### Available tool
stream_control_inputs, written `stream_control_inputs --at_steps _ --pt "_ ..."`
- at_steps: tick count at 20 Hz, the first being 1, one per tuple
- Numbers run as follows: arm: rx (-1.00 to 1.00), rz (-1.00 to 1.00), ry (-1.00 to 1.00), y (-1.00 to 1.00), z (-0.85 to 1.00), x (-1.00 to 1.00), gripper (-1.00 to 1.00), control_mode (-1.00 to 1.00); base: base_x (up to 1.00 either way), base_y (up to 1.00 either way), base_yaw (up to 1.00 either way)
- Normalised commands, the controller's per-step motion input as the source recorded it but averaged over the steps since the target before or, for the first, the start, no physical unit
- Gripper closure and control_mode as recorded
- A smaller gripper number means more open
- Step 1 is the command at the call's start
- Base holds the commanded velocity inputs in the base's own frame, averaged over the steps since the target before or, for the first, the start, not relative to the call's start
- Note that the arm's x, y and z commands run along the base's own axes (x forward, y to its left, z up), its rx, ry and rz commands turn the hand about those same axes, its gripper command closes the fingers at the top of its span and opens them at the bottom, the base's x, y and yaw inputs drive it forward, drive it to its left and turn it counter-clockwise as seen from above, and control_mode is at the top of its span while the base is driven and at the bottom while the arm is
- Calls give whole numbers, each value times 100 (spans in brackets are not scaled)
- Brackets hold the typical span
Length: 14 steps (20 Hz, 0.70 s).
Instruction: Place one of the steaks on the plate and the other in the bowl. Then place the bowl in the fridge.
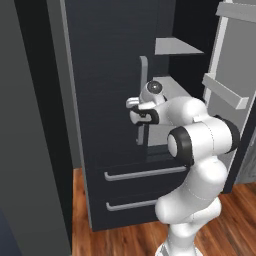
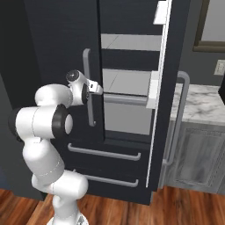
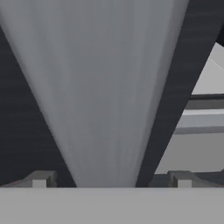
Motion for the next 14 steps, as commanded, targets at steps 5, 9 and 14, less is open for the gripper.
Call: stream_control_inputs --at_steps 5,9,14 --pt "-2 0 -1 0 -1 32 -100 -100 0 0 0" --pt "0 0 0 0 0 22 -100 -100 0 0 0" --pt "0 0 0 0 0 14 100 -100 0 0 0"
